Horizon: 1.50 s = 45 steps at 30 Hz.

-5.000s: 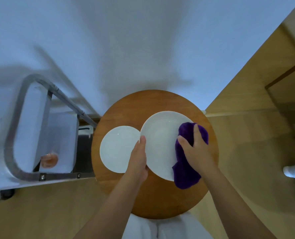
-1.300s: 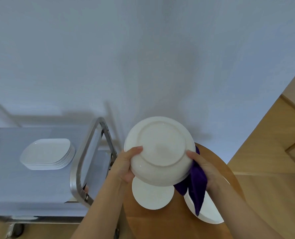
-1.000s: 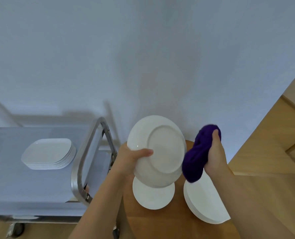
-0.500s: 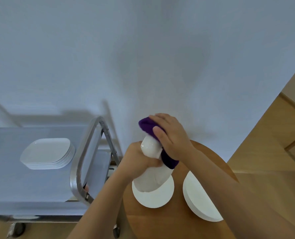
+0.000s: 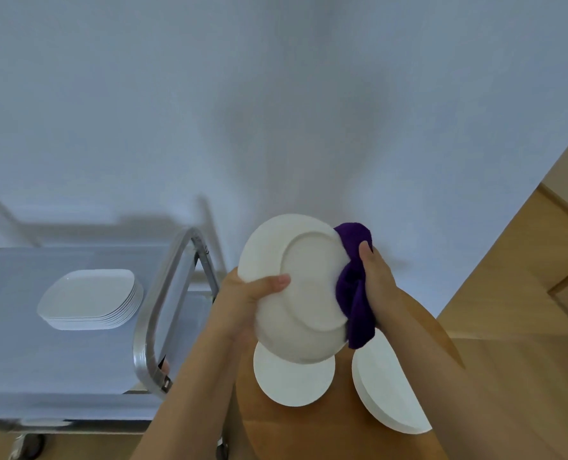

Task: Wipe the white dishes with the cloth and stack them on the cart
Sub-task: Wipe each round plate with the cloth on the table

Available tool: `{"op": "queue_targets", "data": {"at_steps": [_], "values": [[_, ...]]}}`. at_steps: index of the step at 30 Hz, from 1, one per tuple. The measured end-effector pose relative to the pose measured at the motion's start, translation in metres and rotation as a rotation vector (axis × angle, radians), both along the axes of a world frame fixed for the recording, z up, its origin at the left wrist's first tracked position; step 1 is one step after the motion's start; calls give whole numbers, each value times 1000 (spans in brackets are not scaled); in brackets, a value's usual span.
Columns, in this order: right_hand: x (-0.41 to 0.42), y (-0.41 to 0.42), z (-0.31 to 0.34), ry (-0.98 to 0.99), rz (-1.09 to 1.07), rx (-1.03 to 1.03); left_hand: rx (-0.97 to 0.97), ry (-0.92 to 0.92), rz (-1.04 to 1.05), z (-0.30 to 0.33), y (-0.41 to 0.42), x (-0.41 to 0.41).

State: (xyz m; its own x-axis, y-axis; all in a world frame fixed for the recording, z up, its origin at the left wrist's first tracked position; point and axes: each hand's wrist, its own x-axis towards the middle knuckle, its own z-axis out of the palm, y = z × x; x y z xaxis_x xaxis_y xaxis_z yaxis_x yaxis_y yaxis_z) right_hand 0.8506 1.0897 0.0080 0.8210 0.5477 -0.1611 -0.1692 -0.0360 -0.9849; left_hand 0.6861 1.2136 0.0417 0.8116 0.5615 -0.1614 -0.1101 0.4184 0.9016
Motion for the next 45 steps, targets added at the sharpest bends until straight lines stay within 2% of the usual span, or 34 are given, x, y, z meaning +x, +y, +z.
{"op": "queue_targets", "data": {"at_steps": [8, 11, 13, 17, 19, 23, 28, 32, 38, 41, 45], "values": [[-19, 2, -6, 110, -289, 156, -136, -27, 252, 3, -30, 29], [-26, 4, -5, 199, -310, 212, -80, 48, 304, 4, -42, 40], [-18, 0, -3, 243, -285, 210, -44, 71, 220, 1, -46, 37], [6, -17, -2, 241, -213, 159, -294, -12, -207, 11, -21, 20], [11, -21, 0, 196, -111, 118, -340, -21, -316, 18, -2, 15], [10, -21, 8, 90, 35, 67, -279, 111, -279, 21, 11, 15], [-5, -14, 6, 108, 51, 80, -268, 98, -194, 15, 2, 17], [-31, 2, 3, 39, -10, 71, -141, 125, -113, 8, -18, 31], [-54, 15, 5, 59, -71, 124, 98, 209, -53, -5, -52, 43], [-55, 14, 12, 72, -47, 178, 304, 251, -50, -13, -61, 44], [-41, 4, 24, 167, 82, 201, 712, 331, -199, -17, -59, 35]]}}
